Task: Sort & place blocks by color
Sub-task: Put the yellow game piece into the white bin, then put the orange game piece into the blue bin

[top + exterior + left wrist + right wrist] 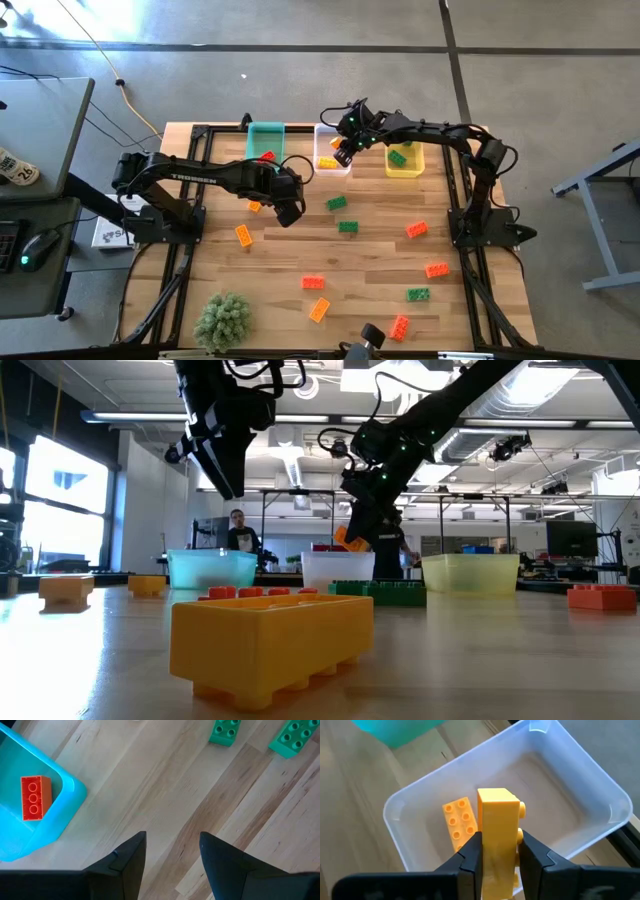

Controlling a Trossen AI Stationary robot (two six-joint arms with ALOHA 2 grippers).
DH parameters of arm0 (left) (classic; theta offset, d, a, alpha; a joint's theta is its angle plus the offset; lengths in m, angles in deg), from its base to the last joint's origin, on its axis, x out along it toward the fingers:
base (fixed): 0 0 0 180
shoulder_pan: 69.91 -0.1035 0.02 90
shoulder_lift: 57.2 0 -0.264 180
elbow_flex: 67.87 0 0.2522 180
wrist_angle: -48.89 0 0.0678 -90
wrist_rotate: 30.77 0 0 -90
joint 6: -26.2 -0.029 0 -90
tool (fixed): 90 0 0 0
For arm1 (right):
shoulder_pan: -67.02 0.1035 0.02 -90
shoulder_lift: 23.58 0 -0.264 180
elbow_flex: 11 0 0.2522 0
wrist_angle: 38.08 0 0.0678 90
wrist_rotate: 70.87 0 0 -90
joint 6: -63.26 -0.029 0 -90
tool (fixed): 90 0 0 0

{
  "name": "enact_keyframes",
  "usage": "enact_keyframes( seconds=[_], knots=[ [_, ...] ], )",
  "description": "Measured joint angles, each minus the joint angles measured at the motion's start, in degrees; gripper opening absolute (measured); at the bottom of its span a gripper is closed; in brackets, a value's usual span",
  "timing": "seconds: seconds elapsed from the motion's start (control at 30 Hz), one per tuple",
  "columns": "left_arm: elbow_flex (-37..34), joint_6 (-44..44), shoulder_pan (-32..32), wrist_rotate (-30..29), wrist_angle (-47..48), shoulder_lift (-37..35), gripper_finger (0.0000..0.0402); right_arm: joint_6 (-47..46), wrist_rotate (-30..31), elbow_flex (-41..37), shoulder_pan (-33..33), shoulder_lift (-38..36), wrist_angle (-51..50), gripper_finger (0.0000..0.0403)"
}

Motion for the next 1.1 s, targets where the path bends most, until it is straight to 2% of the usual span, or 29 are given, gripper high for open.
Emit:
enact_keyframes(
  seconds=[0.13, 0.33, 0.43, 0.67, 0.9, 1.1],
  knots=[
    [0.0, -4.13, 0.0, 0.0, -0.54, 0.0, 0.0174, -0.18, -0.98, 0.31, 0.0, -0.02, 0.33, 0.0091],
    [0.0, -9.82, 0.28, 1.86, -2.57, 0.0, 0.0174, -3.3, -1.79, 0.31, 0.0, -0.05, 0.28, 0.0174],
    [0.0, -11.61, 0.85, 3.87, -5.63, 0.0, 0.0174, -4.33, -3.17, 0.31, 0.0, -0.91, 0.27, 0.0198],
    [0.0, -16.46, 4.73, 6.21, -12.23, 0.0, 0.0174, -8.02, -3.26, 0.31, 0.0, -6.49, 0.26, 0.0205],
    [0.0, -16.55, 11.01, 7.34, -13.17, 0.0, 0.0174, -16.54, -3.21, 0.37, 0.86, -13.54, 0.0, 0.0206],
    [0.0, -15.19, 16.52, 7.28, -14.28, 0.0, 0.0174, -21.89, -3.08, 0.37, 4.35, -18.5, -0.35, 0.0206]
  ],
)
